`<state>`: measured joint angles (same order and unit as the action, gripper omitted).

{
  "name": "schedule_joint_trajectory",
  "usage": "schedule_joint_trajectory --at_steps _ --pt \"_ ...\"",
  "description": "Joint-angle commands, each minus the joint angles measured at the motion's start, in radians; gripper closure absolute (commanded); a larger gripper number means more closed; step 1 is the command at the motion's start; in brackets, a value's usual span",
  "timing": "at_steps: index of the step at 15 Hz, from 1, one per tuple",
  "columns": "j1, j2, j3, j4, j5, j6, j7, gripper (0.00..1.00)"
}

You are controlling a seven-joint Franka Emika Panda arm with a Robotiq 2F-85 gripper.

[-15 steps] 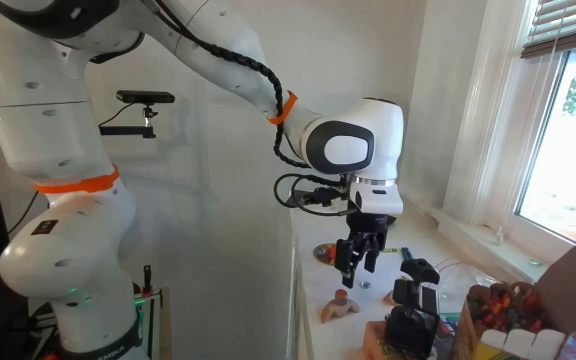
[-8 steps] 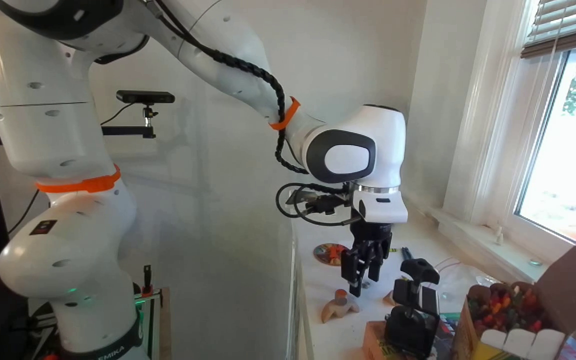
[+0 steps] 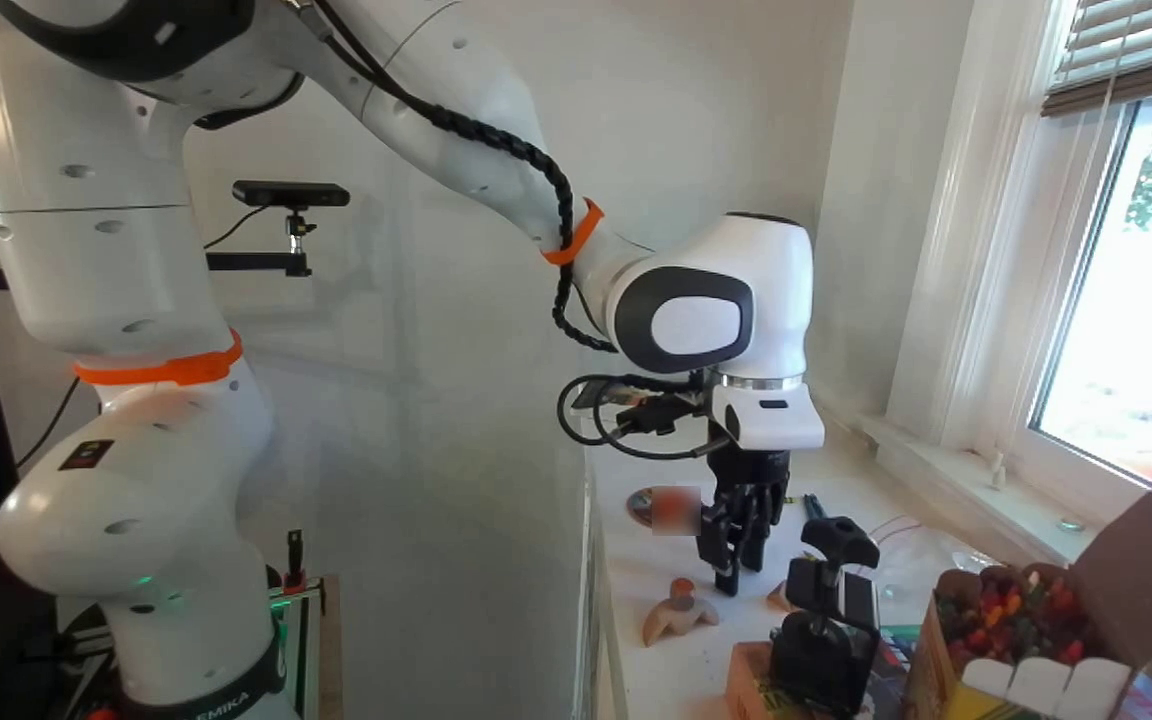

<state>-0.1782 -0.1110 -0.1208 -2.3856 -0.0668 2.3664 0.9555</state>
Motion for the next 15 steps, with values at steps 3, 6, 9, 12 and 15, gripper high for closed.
schedule_joint_trajectory --at_steps 3,6,9,12,15 --pt "0.004 -0.002 0.004 -0.004 0.016 0.005 -0.022 0.44" --pt "0.009 -0.005 0.009 -0.007 0.016 0.000 -0.024 0.45" --pt "0.011 -0.003 0.013 -0.005 0.015 -0.001 -0.024 0.58" --pt "0.009 -0.001 0.011 -0.005 0.011 0.000 -0.026 0.63" --pt "0.006 0.003 0.008 -0.006 0.011 0.004 -0.028 0.90"
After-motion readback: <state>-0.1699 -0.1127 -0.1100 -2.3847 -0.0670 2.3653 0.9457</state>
